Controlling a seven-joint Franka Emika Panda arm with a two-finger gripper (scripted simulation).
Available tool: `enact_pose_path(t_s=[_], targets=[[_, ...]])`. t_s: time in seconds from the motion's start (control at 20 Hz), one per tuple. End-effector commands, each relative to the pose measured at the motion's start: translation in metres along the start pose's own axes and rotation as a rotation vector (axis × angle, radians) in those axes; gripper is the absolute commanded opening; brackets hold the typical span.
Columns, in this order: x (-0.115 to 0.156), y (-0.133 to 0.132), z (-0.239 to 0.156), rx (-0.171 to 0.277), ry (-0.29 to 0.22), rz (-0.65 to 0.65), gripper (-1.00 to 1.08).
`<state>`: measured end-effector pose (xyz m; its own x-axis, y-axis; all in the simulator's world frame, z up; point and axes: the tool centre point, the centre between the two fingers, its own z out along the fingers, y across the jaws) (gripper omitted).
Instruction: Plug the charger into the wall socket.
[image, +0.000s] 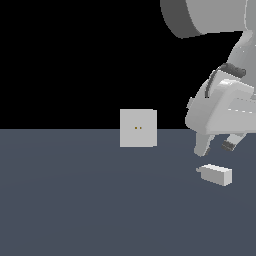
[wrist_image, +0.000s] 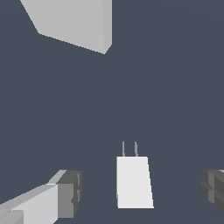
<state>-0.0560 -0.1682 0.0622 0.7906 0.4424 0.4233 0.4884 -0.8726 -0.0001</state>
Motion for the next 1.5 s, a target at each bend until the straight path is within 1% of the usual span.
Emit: enact_pose_path(t_s=[0.0, 0.25, 0.7, 0.95, 1.0, 1.45], targets=[[0.0, 0.0, 0.0, 0.0, 0.0, 0.0, 1.0], [-0.004, 0.0, 0.008, 0.0, 0.0, 0.0, 1.0], [-0.019, -0.001, 0.04, 0.0, -0.001, -0.002, 1.0], [-0.021, -0.001, 0.046, 0.001, -0.001, -0.002, 1.0], [-0.021, -0.001, 0.046, 0.001, -0.001, -0.002, -1.0], [-0.021, -0.001, 0.046, 0.001, -0.001, -0.002, -1.0]])
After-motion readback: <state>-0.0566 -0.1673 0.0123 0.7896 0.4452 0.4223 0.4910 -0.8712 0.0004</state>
